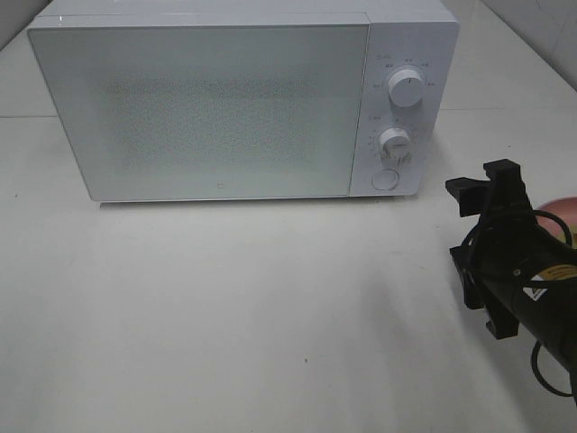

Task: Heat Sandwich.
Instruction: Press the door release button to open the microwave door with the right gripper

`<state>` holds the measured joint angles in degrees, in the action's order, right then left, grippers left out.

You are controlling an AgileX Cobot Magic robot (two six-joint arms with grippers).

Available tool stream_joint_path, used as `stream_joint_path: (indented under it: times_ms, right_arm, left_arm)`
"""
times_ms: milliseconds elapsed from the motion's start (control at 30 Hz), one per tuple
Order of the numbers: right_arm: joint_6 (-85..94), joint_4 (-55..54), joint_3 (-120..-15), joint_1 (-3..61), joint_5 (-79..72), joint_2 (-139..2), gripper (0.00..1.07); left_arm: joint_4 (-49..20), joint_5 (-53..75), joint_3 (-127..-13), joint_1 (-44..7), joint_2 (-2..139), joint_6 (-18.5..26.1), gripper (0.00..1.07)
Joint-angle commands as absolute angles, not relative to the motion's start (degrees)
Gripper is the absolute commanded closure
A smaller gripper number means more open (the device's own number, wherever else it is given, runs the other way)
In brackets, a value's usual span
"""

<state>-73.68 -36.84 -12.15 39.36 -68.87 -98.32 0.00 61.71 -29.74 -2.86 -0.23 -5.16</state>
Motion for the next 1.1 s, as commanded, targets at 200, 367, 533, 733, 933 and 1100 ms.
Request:
stream_joint_path:
  times_ms: [200, 367, 533, 733, 933, 1100]
  right_arm:
    - [-86.9, -36.2, -12.2, 39.5, -71.0, -98.3, 0.52]
    - [-89.4, -36.2, -12.2, 39.5, -69.5, -98.3, 0.84]
    - [-86.7, -35.3, -12.2, 39.5, -68.5, -98.3, 1.07]
    - [-86.1, -34.7, -12.2, 39.5, -67.8, -98.3, 1.07]
    - [-83.4, -35.1, -12.4, 39.3, -67.3, -98.4, 1.07]
    - [-83.4, -35.0, -14.2, 39.3, -65.9, -99.7, 1.07]
  left_arm:
    - [0.0, 61.4, -29.7, -2.8, -1.5, -5.4, 0.09]
    - [0.0, 61.4, -29.7, -2.8, -1.5, -5.4, 0.09]
    - [0.0, 61.4, -29.7, -2.8, -1.5, -5.4, 0.09]
    - [0.0, 61.4, -29.7, -2.8, -1.5, -5.4, 0.09]
    - [0.0, 61.4, -29.7, -2.8, -1.5, -5.4, 0.09]
    - [0.0, 61.4, -29.7, -2.8, -1.5, -5.4, 0.09]
